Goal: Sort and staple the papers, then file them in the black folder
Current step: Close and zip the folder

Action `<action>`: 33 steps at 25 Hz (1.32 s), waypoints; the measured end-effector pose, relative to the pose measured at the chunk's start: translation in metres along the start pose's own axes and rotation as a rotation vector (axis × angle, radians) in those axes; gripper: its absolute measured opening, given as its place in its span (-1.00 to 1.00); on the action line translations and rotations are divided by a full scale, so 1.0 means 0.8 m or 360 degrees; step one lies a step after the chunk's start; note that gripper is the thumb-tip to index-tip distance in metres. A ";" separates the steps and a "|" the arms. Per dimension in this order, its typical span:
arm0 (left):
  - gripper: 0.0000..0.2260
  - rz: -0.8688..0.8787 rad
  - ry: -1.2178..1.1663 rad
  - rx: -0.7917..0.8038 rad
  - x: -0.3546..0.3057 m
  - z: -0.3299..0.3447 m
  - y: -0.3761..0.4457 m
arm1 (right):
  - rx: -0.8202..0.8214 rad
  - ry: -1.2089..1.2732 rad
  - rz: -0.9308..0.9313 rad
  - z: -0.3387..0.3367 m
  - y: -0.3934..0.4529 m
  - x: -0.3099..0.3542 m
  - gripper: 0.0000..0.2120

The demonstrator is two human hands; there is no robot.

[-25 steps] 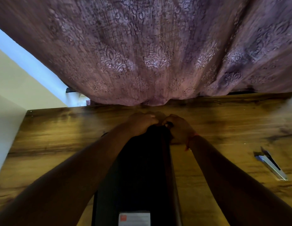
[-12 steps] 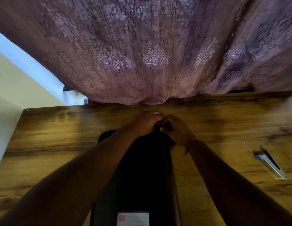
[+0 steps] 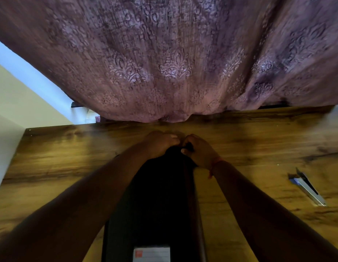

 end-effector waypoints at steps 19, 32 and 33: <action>-0.71 -0.0035 -0.0297 -0.0219 0.008 0.015 0.004 | -0.0030 -0.0074 0.0117 0.014 -0.016 0.018 -0.76; -0.67 0.0031 -0.0149 -0.0186 0.006 0.014 0.003 | 0.0226 -0.0359 -0.0256 -0.031 0.002 0.014 -0.65; -0.67 0.0013 -0.0178 -0.0183 0.005 0.011 0.004 | 0.0195 -0.0361 -0.0287 -0.032 0.001 0.015 -0.60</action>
Point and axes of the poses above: each hand's wrist, its own y-axis towards the middle knuckle, its own z-axis out of the palm, x = y × z, the point moved 2 cm from there along y, towards the middle knuckle, and after that the axes turned 10 degrees about z, right-handed, at the moved point
